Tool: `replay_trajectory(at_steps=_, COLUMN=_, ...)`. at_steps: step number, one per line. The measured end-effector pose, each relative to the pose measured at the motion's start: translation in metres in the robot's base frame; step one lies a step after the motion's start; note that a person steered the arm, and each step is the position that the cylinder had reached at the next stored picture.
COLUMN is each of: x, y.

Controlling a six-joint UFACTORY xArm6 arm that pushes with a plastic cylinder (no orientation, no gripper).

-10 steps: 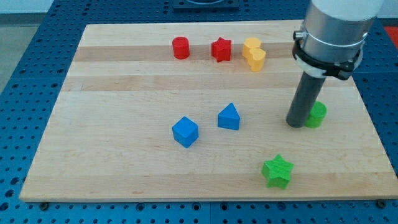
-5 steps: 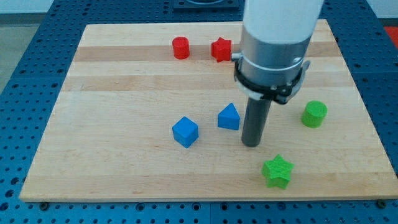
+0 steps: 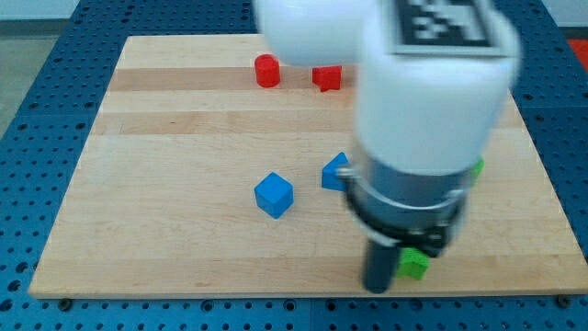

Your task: Push the green star to closer to the green circle

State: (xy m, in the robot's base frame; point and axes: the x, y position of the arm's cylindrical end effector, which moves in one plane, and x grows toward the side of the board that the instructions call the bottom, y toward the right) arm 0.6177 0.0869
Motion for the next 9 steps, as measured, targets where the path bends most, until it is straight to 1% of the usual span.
replay_trajectory(at_steps=1, x=0.0, y=0.036)
replay_trajectory(at_steps=4, x=-0.012, y=0.032)
replay_trajectory(at_steps=6, x=-0.016, y=0.052)
replay_trajectory(at_steps=8, x=-0.059, y=0.058)
replay_trajectory(at_steps=9, x=-0.095, y=0.064)
